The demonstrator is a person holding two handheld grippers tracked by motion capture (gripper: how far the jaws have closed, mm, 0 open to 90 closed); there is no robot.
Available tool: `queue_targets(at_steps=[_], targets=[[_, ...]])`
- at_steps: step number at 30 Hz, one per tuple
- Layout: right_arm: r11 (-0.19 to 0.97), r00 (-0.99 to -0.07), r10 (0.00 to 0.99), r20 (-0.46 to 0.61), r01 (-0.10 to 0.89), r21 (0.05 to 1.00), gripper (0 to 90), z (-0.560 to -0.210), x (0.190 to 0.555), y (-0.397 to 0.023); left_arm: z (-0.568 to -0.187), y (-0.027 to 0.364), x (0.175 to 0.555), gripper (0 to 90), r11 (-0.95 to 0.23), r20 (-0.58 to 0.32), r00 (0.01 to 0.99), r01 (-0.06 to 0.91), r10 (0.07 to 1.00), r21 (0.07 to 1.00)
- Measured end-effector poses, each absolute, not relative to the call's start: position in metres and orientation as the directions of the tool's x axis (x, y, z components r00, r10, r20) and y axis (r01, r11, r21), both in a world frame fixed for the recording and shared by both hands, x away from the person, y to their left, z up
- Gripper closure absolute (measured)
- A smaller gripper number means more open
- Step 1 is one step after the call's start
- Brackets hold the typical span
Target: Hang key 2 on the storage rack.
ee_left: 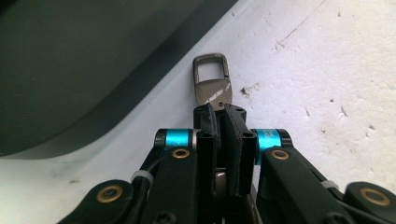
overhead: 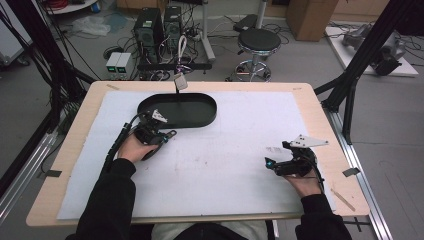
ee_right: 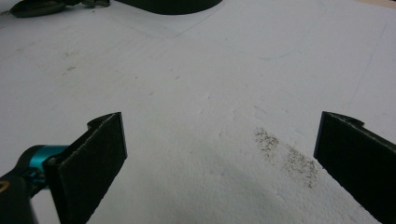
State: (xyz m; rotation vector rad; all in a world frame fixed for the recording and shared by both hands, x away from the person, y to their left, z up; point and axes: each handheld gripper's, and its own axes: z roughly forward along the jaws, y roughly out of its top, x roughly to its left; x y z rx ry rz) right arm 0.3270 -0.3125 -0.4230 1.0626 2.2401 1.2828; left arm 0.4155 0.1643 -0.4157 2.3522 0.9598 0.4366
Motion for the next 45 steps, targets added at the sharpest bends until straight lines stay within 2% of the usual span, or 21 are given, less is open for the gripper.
queue_targets(at_steps=[12, 15, 33, 39, 45], targets=[[0.313, -0.662, 0.747, 0.061, 0.432, 0.846, 1.6, -0.423, 0.328, -0.312, -0.379, 0.185, 0.41, 83.2, -0.518, 0.091, 0.66, 0.49, 0.746, 0.701], [0.315, -0.662, 0.747, 0.056, 0.427, 0.848, 1.6, -0.424, 0.328, -0.312, -0.37, 0.185, 0.412, 83.2, -0.526, 0.125, 0.651, 0.468, 0.748, 0.711], [0.314, -0.662, 0.747, 0.062, 0.433, 0.845, 1.6, -0.424, 0.328, -0.312, -0.334, 0.177, 0.419, 83.2, -0.531, 0.183, 0.644, 0.401, 0.743, 0.746], [0.32, -0.665, 0.744, 0.058, 0.431, 0.844, 1.6, -0.424, 0.328, -0.312, -0.326, 0.187, 0.419, 83.2, -0.481, 0.165, 0.612, 0.397, 0.773, 0.782], [0.32, -0.664, 0.746, 0.059, 0.435, 0.842, 1.6, -0.424, 0.328, -0.311, -0.316, 0.191, 0.423, 83.2, -0.482, 0.179, 0.599, 0.395, 0.781, 0.782]])
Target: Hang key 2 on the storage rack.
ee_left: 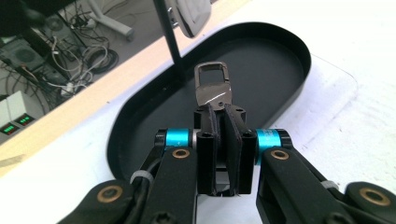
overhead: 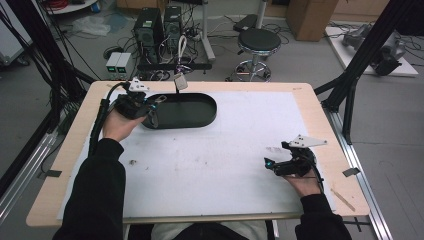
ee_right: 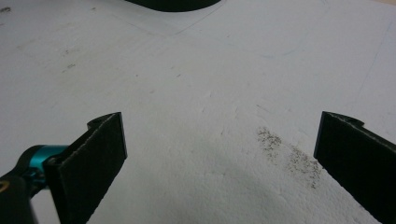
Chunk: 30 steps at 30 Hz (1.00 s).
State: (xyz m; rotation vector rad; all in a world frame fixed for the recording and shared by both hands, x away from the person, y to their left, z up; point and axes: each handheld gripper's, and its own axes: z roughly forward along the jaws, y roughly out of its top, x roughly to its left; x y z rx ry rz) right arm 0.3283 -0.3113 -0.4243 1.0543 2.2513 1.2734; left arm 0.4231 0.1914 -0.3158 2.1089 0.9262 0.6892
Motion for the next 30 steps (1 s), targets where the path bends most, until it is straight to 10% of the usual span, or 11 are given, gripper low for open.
queue_targets(at_steps=[30], targets=[[0.328, -0.665, 0.744, 0.056, 0.437, 0.838, 1.6, -0.425, 0.328, -0.31, -0.273, 0.19, 0.451, 83.2, -0.403, 0.181, 0.523, 0.349, 0.833, 0.846]])
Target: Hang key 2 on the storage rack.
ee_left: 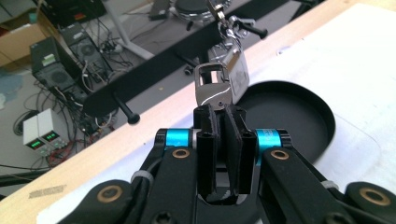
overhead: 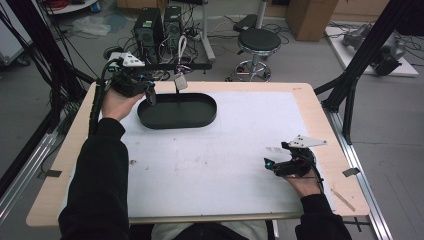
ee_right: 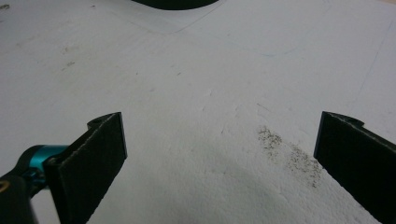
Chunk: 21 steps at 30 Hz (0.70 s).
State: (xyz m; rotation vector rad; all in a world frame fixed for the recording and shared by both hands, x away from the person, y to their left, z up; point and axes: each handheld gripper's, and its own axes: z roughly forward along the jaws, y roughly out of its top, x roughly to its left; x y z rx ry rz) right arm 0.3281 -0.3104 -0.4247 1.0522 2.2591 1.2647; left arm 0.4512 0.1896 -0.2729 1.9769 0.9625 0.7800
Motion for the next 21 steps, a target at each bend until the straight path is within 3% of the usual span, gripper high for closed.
queue_targets(at_steps=[21], targets=[[0.332, -0.665, 0.745, 0.05, 0.435, 0.837, 1.6, -0.425, 0.328, -0.311, -0.297, 0.162, 0.472, 83.1, -0.434, 0.214, 0.47, 0.432, 0.857, 0.79]])
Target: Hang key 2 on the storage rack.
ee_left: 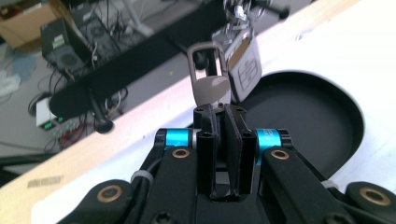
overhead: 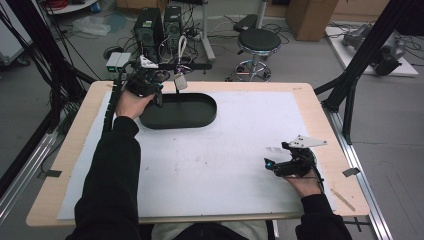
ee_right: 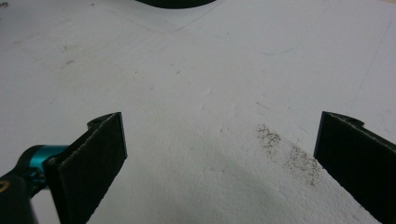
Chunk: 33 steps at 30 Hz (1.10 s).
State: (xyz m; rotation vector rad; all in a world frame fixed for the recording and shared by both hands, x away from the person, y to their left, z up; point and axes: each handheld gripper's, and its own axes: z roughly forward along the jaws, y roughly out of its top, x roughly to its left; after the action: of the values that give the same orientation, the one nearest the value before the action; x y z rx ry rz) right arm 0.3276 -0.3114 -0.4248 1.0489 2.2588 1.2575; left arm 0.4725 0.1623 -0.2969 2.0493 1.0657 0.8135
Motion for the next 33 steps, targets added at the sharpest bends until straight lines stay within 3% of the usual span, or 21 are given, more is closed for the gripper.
queue_targets(at_steps=[12, 29, 31, 33], targets=[[0.333, -0.668, 0.743, 0.051, 0.435, 0.837, 1.6, -0.425, 0.328, -0.312, -0.306, 0.163, 0.485, 83.1, -0.369, 0.148, 0.459, 0.441, 0.876, 0.818], [0.343, -0.672, 0.739, 0.047, 0.436, 0.832, 1.6, -0.426, 0.328, -0.31, -0.317, 0.158, 0.498, 82.9, -0.355, 0.177, 0.416, 0.403, 0.892, 0.844], [0.343, -0.672, 0.739, 0.051, 0.44, 0.83, 1.6, -0.426, 0.328, -0.309, -0.318, 0.158, 0.499, 81.3, -0.338, 0.16, 0.407, 0.414, 0.899, 0.845], [0.351, -0.677, 0.734, 0.047, 0.438, 0.827, 1.6, -0.427, 0.328, -0.308, -0.317, 0.159, 0.499, 74.0, -0.317, 0.141, 0.399, 0.419, 0.906, 0.851]])
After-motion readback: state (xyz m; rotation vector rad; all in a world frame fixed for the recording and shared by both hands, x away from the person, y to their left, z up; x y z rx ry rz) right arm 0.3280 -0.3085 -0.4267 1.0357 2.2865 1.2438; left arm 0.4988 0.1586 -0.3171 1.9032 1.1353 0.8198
